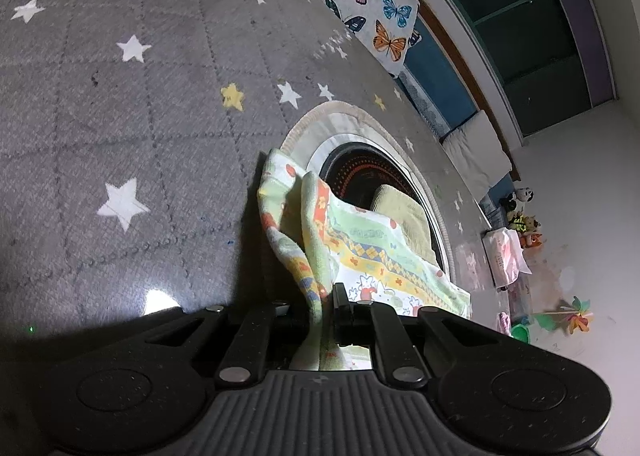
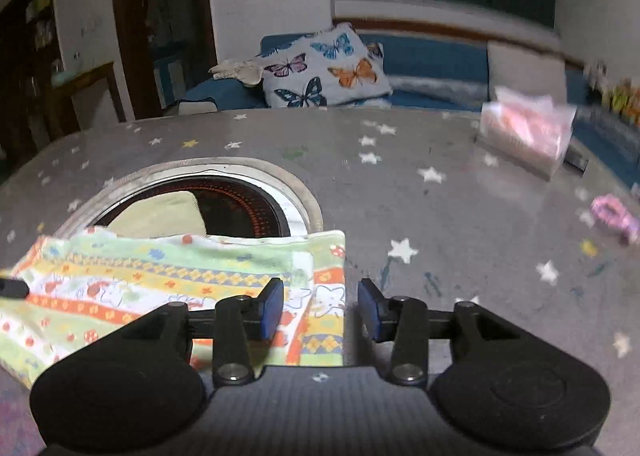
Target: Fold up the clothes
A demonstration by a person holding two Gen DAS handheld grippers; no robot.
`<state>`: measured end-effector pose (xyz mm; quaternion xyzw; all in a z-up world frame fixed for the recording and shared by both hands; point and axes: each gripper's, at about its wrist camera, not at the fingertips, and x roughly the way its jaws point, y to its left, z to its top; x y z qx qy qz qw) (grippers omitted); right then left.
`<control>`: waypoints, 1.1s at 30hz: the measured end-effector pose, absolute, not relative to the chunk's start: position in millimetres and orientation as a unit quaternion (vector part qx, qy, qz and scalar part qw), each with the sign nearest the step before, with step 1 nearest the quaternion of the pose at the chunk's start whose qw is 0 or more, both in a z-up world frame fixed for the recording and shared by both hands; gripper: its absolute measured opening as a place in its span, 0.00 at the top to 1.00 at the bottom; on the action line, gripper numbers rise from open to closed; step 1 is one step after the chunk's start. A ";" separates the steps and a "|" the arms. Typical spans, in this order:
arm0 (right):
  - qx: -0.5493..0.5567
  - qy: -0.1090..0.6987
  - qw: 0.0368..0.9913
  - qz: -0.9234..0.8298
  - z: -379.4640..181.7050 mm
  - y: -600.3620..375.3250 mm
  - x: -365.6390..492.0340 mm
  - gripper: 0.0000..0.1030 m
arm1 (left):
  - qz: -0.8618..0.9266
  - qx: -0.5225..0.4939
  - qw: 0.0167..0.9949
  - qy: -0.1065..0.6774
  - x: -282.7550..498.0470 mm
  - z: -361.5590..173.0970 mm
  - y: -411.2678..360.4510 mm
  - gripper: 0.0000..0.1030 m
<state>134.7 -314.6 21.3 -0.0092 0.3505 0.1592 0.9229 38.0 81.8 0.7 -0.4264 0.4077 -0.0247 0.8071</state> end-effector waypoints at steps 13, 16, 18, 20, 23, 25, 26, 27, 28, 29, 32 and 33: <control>-0.011 0.341 0.924 0.171 15.9 -294.7 131.1 0.93 | -0.020 -0.409 0.818 0.404 41.4 7.0 77.3 0.90; 0.000 0.327 0.930 0.167 27.3 -300.2 122.0 0.94 | -0.027 -0.395 0.829 0.394 43.8 18.6 71.2 0.90; 0.000 0.317 0.934 0.165 37.3 -305.9 114.5 0.94 | -0.037 -0.383 0.837 0.389 47.1 28.7 62.8 0.91; 0.000 0.307 0.938 0.162 47.8 -312.8 106.8 0.94 | -0.053 -0.371 0.840 0.392 54.4 32.1 43.1 0.91; -0.003 0.295 0.944 0.146 61.8 -329.1 96.7 0.95 | -0.076 -0.354 0.844 0.397 65.2 37.3 13.6 0.91; -0.004 0.287 0.949 0.130 70.5 -343.8 91.1 0.95 | -0.092 -0.342 0.845 0.400 72.4 40.7 -6.1 0.91; -0.005 0.284 0.951 0.120 74.4 -352.1 88.4 0.95 | -0.100 -0.336 0.846 0.401 76.0 42.4 -15.9 0.91; -0.007 0.281 0.954 0.109 78.0 -361.0 85.8 0.95 | -0.108 -0.330 0.847 0.403 79.6 44.1 -25.7 0.91; -0.009 0.278 0.955 0.098 81.2 -370.5 83.4 0.95 | -0.116 -0.324 0.848 0.404 83.3 45.8 -35.5 0.91; -0.009 0.276 0.957 0.087 83.9 -380.6 81.2 0.95 | -0.123 -0.318 0.848 0.405 86.9 47.5 -45.4 0.91; -0.009 0.272 0.961 0.055 90.6 -412.3 74.4 0.95 | -0.147 -0.300 0.849 0.409 97.7 52.6 -74.9 0.91; -0.008 0.271 0.961 0.044 91.8 -423.2 72.4 0.95 | -0.154 -0.294 0.849 0.410 101.3 54.3 -84.7 0.91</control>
